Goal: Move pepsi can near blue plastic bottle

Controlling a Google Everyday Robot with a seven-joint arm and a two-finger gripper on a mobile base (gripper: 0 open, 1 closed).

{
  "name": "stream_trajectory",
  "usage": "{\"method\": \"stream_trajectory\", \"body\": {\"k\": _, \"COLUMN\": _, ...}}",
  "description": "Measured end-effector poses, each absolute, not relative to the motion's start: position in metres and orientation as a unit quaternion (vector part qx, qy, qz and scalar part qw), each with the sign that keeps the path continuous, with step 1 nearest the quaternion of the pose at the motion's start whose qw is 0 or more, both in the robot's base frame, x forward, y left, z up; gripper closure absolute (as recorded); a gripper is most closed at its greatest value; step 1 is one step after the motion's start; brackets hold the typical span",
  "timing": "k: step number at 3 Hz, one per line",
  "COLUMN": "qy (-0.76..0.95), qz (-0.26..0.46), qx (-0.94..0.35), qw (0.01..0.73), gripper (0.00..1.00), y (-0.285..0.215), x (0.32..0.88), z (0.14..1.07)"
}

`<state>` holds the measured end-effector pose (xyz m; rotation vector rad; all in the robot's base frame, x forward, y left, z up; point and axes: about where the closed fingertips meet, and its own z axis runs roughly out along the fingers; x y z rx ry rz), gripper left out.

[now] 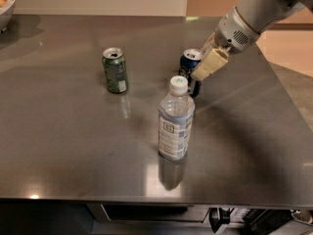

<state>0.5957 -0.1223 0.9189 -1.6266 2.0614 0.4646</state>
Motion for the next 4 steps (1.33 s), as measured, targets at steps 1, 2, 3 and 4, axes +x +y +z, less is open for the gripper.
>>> {"method": "stream_trajectory", "body": {"k": 1, "qy": 0.740, "qz": 0.180, "qx": -0.611, "qw": 0.217, "gripper": 1.00, "y": -0.123, "x": 0.567, "z": 0.918}}
{"method": "stream_trajectory", "body": {"k": 2, "qy": 0.730, "qz": 0.189, "qx": -0.624, "qw": 0.205, "gripper": 1.00, "y": -0.123, "x": 0.543, "z": 0.910}}
{"method": "stream_trajectory", "body": {"k": 3, "qy": 0.719, "qz": 0.190, "qx": -0.636, "qw": 0.203, "gripper": 0.82, "y": -0.122, "x": 0.527, "z": 0.902}}
{"method": "stream_trajectory", "body": {"k": 4, "qy": 0.709, "qz": 0.195, "qx": -0.647, "qw": 0.203, "gripper": 0.51, "y": -0.119, "x": 0.517, "z": 0.898}}
